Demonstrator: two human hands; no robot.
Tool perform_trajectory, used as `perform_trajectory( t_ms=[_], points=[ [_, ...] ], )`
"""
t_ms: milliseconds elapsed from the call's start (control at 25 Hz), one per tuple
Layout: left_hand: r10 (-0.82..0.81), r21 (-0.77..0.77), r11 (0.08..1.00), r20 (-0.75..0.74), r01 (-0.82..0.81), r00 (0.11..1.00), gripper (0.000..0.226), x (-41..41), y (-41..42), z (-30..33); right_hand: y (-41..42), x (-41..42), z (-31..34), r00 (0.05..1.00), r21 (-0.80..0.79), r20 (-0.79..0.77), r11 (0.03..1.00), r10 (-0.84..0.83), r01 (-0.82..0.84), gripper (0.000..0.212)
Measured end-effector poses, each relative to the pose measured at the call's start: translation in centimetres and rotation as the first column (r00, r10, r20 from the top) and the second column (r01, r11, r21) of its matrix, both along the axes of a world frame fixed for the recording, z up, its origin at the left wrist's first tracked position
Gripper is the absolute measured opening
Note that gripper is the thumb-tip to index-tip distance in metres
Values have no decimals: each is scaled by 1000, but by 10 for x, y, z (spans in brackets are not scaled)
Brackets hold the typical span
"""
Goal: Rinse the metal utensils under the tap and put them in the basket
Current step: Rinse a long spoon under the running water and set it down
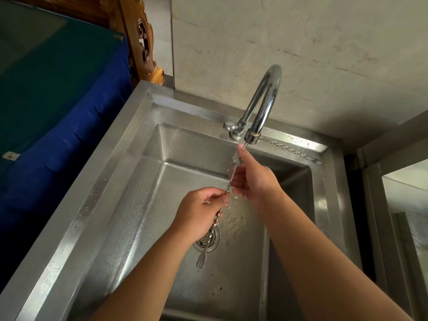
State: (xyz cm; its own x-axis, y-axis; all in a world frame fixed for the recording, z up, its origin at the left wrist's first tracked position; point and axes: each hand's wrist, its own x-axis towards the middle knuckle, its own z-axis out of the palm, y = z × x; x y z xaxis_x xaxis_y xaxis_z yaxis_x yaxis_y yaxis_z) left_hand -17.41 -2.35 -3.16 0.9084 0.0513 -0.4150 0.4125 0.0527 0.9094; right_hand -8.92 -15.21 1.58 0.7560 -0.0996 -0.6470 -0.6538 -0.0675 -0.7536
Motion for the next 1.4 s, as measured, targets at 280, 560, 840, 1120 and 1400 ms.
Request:
perform_trajectory(
  t_ms=[280,560,840,1120,1400],
  points=[
    [1,-21,1000,-6,-1,1000,19,2,0,5,2,8,2,1000,-19,-15,1000,4,-5,59],
    [58,-31,998,-54,-60,997,6,2,1,3,-5,-4,-12,996,241,65,967,66,-80,6],
    [71,142,988,-13,-68,997,37,2,-5,-2,-14,-32,-19,981,229,167,963,102,-139,19],
    [-195,510,848,50,143,980,14,33,13,-9,-43,-43,-51,986,16,162,999,42,-46,11],
    [-425,931,288,-87,226,901,79,135,45,5,-88,-64,-125,999,-223,9,974,-34,35,12]
  ],
)
